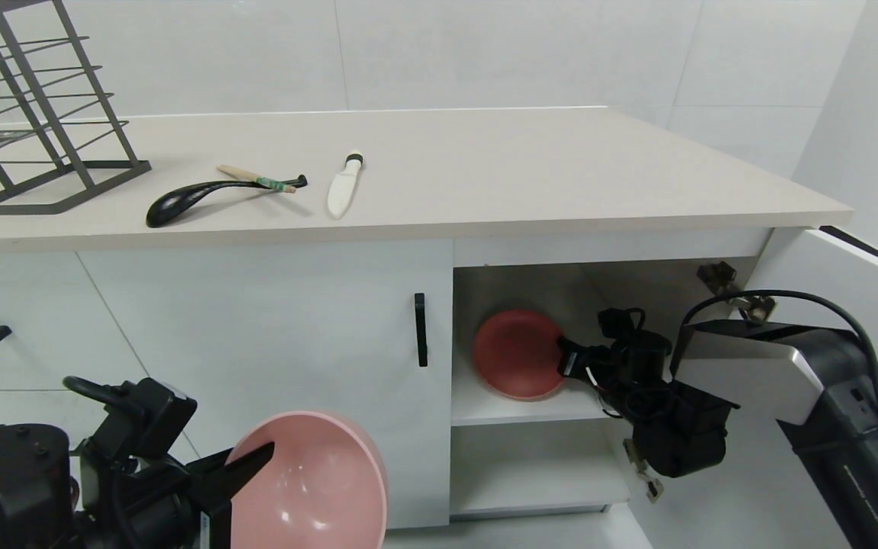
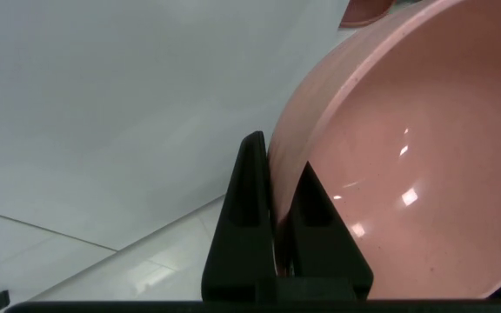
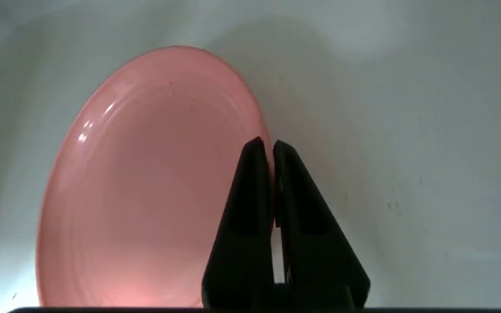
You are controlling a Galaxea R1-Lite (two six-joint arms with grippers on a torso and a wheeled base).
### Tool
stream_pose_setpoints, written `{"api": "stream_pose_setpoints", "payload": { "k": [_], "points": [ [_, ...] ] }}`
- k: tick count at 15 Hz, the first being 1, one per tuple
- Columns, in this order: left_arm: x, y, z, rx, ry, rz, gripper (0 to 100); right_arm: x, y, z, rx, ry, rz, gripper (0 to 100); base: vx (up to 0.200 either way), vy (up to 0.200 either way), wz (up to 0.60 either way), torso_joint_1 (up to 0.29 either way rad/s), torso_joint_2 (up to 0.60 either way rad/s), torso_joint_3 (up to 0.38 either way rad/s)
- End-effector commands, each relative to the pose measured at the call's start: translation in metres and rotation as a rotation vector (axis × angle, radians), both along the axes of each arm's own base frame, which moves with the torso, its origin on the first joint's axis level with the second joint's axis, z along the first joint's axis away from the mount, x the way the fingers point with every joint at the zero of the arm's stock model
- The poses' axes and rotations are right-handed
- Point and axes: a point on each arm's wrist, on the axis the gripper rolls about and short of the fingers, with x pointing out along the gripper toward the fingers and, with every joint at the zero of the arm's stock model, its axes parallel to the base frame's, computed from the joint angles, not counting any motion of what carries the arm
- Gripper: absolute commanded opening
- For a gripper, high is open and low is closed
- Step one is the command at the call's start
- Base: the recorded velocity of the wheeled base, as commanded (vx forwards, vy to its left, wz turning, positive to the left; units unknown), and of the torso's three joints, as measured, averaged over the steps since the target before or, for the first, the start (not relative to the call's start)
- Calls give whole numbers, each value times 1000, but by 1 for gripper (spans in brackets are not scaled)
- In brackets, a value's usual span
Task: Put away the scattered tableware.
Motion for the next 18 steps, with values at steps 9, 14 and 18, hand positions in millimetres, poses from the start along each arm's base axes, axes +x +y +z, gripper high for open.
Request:
{"api": "stream_pose_setpoints", "payload": {
  "k": [9,14,18],
  "points": [
    [-2,0,3,-12,-21,-4,0,11,2,7,14,-96,-8,100,0,0,0,0,0,0],
    [-9,1,13,-43,-81,-26,0,-28,13,41,4,-92,9,100,0,0,0,0,0,0],
    [-10,-7,22,-66,-152,-79,0,-96,14,119,7,-112,45,100,0,0,0,0,0,0]
  ]
}}
